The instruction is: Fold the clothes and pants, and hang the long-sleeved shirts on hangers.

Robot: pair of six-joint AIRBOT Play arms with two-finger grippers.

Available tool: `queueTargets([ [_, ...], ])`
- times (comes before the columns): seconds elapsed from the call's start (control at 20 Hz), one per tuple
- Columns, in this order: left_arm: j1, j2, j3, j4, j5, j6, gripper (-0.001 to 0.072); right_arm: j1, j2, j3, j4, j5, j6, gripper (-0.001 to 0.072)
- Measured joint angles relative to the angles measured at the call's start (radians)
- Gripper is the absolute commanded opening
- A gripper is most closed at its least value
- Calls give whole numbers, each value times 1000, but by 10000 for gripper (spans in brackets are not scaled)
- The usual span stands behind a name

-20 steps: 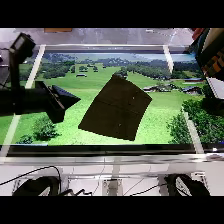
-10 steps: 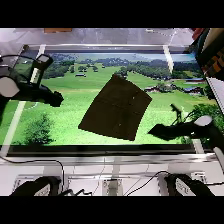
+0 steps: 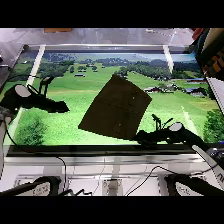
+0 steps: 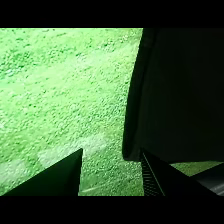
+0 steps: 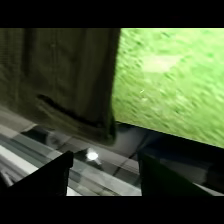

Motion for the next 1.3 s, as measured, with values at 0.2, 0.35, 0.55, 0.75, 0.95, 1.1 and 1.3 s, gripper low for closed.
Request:
queueTargets([
  [0.2, 13, -42, -9, -39, 9, 16, 410, 27, -77, 12, 88, -42, -40, 244],
  [0.35, 15, -82, -12, -52, 8, -3, 410, 35, -98, 18, 136, -86, -114, 33],
  [0.55, 16, -127, -16, -85, -19, -12, 410, 36, -93, 43, 127, -92, -210, 31],
  [0.75, 16, -132, -70, -154, -34, 13, 410, 37, -29, 67, -43, -48, -174, 31],
  [0.95, 15, -96, -236, -347, -33, 128, 261, 37, 93, 74, -318, 39, -69, 30],
  [1.1, 9, -65, -363, -458, -30, 229, 83, 37, 193, 75, -444, 113, -38, 30],
  [1.3, -7, -41, -457, -517, -23, 315, 14, 37, 285, 76, -523, 140, -19, 31],
])
